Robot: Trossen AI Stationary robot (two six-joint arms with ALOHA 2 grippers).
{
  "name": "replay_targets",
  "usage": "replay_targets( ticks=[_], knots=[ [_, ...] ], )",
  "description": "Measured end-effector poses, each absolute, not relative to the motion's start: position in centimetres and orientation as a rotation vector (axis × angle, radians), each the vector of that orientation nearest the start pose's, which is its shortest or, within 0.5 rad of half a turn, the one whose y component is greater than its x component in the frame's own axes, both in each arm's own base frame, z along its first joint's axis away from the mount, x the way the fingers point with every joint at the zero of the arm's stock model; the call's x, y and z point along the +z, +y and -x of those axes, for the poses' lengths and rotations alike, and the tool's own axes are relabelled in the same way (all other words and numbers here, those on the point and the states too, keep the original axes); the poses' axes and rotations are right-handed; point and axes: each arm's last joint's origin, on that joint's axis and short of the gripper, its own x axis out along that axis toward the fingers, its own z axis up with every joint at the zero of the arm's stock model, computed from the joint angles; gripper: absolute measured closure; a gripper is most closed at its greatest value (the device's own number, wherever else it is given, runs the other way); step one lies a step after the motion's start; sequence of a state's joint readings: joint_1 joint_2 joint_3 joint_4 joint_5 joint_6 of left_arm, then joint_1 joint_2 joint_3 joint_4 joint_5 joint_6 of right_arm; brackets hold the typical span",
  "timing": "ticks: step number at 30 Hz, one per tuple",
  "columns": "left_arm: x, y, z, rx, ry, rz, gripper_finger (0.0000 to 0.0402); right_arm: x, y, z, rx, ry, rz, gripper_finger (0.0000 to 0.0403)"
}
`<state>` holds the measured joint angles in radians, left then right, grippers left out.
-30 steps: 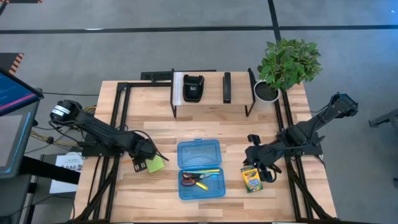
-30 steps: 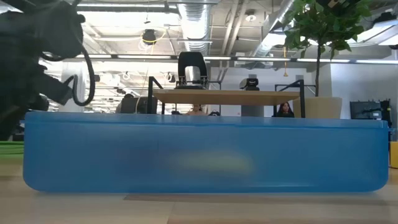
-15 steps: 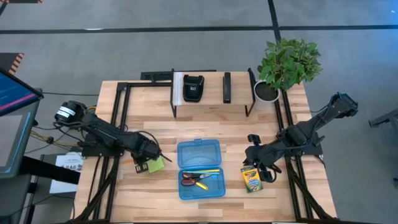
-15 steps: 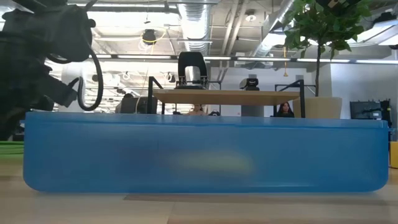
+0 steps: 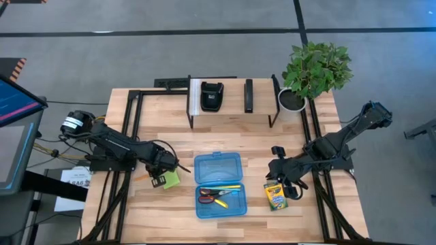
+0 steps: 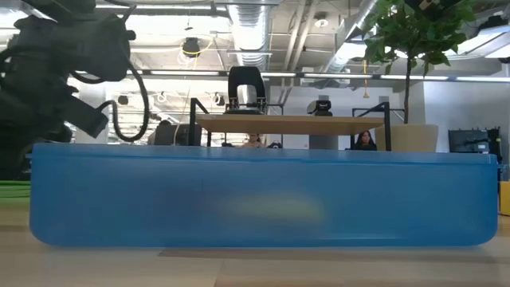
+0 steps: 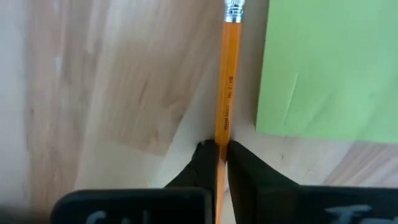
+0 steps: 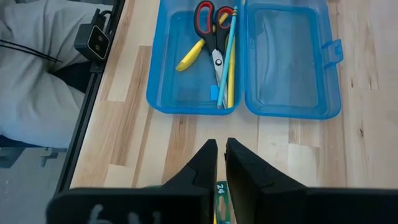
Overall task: Pack school essentials
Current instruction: Put the orange pencil into the blue supply box
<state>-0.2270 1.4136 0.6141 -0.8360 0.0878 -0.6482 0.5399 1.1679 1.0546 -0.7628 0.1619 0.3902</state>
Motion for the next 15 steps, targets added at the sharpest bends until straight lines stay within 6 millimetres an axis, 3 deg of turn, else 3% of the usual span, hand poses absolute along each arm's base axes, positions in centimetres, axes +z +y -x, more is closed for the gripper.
replay_targets(
  ticks=[6,15],
  knots=[
    [14.3,-3.8,-19.9,0.348,1.495,0.331,0.0401,30.4,11.0,-20.0,0.173,0.876,-0.064,0.0349],
    [15.9,-2.8,-21.4,0.311,1.452,0.346,0.0401,30.4,10.9,-20.0,0.165,0.883,-0.067,0.0349]
  ],
)
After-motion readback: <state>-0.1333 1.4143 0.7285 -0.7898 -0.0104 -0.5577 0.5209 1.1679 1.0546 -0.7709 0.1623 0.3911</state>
